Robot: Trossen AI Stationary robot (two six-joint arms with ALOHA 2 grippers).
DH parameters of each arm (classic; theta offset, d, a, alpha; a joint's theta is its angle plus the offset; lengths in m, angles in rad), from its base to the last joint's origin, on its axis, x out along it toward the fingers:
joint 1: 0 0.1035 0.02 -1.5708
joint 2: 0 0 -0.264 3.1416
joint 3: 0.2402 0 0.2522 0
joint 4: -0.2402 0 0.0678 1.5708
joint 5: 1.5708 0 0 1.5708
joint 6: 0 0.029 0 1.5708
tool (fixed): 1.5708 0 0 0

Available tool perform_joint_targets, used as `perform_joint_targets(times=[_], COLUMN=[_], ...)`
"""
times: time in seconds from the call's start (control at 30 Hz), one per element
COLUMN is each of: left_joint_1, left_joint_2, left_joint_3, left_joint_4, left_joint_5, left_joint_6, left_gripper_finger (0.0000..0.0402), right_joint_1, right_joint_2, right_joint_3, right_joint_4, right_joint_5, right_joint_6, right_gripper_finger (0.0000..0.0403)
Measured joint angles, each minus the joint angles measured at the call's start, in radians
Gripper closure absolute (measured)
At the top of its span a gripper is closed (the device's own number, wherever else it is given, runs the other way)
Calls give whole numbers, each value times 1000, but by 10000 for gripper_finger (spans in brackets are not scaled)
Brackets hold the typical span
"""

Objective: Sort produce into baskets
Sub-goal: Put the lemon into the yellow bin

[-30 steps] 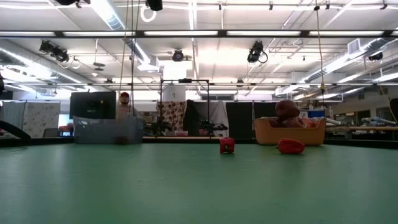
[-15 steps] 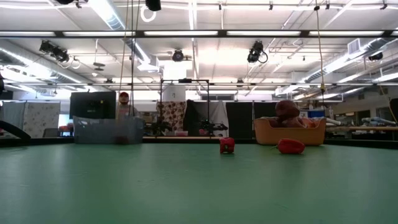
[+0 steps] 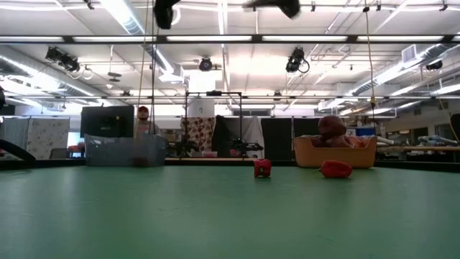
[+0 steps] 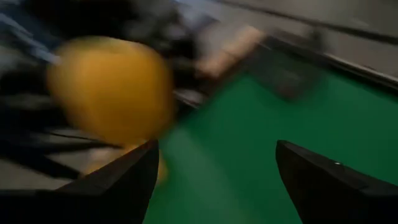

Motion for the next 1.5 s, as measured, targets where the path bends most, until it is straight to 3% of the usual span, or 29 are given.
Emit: perform_joint_targets(times=[0.17, 0.3, 0.4, 0.67, 1.1, 1.2, 1.3, 1.5], left_joint_1=[0, 0, -1, -5, -69, -155, -260, -394], left_joint_2=[-94, -176, -224, -260, -260, -262, -268, -263], left_joint_3=[0, 0, 0, 0, 0, 0, 0, -4], left_joint_4=[-267, -470, -659, -1090, -1239, -1273, -1283, -1354], left_joint_5=[30, 134, 219, 277, 388, 480, 498, 426], left_joint_6=[-68, -157, -225, -371, -577, -682, -753, -809], left_gripper_finger=[177, 177, 177, 177, 177, 177, 177, 177], right_joint_1=[-8, 7, 19, 20, 38, 52, 99, 174], right_joint_2=[-5, 3, 2, 5, 5, 5, 5, 4], right_joint_3=[-1, -3, -29, -140, -266, -275, -288, -333], right_joint_4=[-256, -398, -423, -368, -300, -299, -301, -299], right_joint_5=[-3, -10, -26, -199, -307, -391, -422, -386], right_joint_6=[40, 52, 53, 87, 133, 181, 177, 202], right_gripper_finger=[79, 82, 82, 82, 83, 83, 83, 83])
